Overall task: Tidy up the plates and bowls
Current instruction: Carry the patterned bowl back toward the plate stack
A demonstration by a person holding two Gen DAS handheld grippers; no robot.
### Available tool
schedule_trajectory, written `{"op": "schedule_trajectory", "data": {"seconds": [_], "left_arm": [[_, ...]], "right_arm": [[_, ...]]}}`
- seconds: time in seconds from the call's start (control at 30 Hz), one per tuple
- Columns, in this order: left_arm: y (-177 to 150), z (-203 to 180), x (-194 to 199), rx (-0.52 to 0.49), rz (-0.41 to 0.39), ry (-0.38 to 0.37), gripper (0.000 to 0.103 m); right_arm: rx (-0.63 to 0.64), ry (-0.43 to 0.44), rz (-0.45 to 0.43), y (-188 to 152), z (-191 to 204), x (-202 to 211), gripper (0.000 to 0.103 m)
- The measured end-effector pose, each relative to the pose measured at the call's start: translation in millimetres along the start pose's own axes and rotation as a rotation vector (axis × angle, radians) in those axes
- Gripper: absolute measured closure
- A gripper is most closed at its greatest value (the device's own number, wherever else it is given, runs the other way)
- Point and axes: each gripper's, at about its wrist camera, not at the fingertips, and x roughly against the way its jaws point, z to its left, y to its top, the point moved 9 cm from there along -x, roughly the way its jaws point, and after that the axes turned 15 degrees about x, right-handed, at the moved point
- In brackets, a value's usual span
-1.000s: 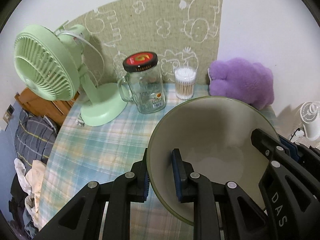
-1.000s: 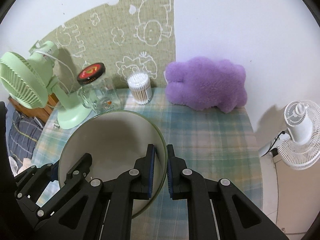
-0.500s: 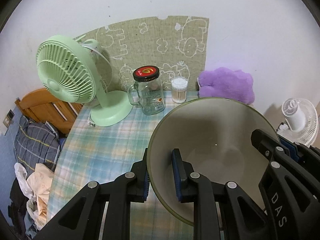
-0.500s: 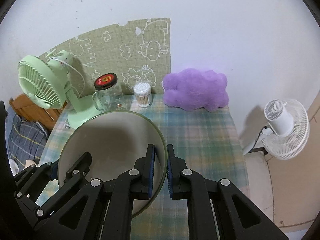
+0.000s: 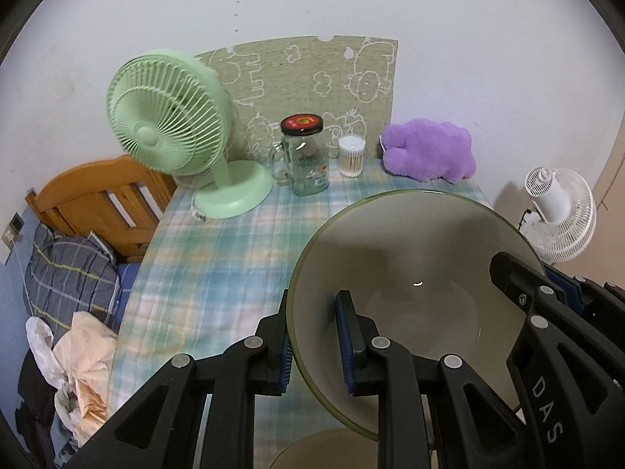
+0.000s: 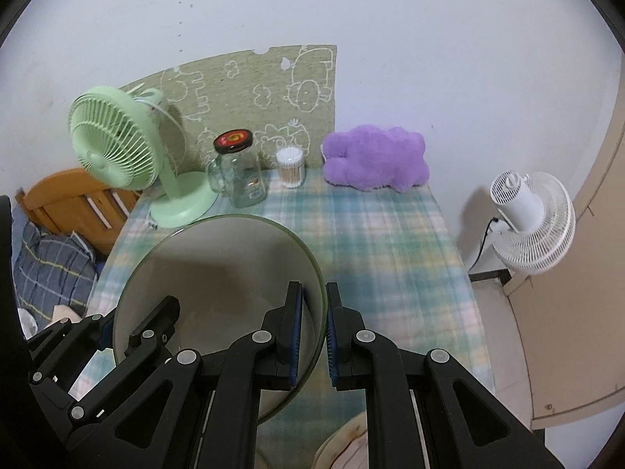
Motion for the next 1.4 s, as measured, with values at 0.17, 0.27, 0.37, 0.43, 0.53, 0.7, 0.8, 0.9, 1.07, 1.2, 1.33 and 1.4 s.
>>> {"op": "schedule_trajectory", "data": {"seconds": [0.17,0.27,0.37,0.43,0.53,0.7,0.8,0.9,1.07,1.2,1.33,1.4], "left_arm": [[-19.8,19.2,15.7,-0.021,-0.003,-0.008,0.086],[-31.5,27.7,19.5,-0.026,0.008,-0.017,0.086],[-45.1,35.2,21.2,-0.034,0.021,-0.026,0.086],[-54.5,37.9,21.0,-0.041,0.034,-0.032,0.086],[-68.6,40.1,18.9,-0.053,0.057,-0.043,0.086],[-88.5,42.8,14.4,-0.064,0.087,-0.053,0.085],[-99.3,45.2,10.6,-0.07,0.102,-0.053,0.085],[-107.5,47.8,8.3,-0.076,0.111,-0.052,0.085],[-119.9,53.2,1.4,-0.076,0.135,-0.053,0.085],[-124.4,57.5,-3.3,-0.067,0.148,-0.041,0.084],[-127.3,62.0,-8.6,-0.059,0.159,-0.03,0.083],[-128.8,63.4,-11.6,-0.054,0.164,-0.027,0.083]], "right_arm": [[-0.001,-0.007,0.006,-19.9,20.8,16.4,0.089],[-0.006,-0.013,0.014,-32.6,31.1,23.6,0.089],[-0.008,-0.02,0.027,-47.4,39.5,28.3,0.089],[-0.01,-0.025,0.042,-58.8,43.9,30.1,0.089],[-0.014,-0.031,0.067,-72.3,48.3,29.8,0.089],[-0.02,-0.039,0.109,-95.9,52.7,27.2,0.089],[-0.021,-0.04,0.134,-107.2,55.1,24.2,0.089],[-0.019,-0.041,0.154,-117.3,59.4,22.3,0.089],[-0.011,-0.045,0.187,-130.2,64.5,15.4,0.089],[-0.01,-0.034,0.206,-135.6,69.0,10.7,0.089],[0.002,-0.028,0.215,-137.6,73.8,6.4,0.089],[0.007,-0.023,0.221,-139.0,75.4,3.6,0.089]]}}
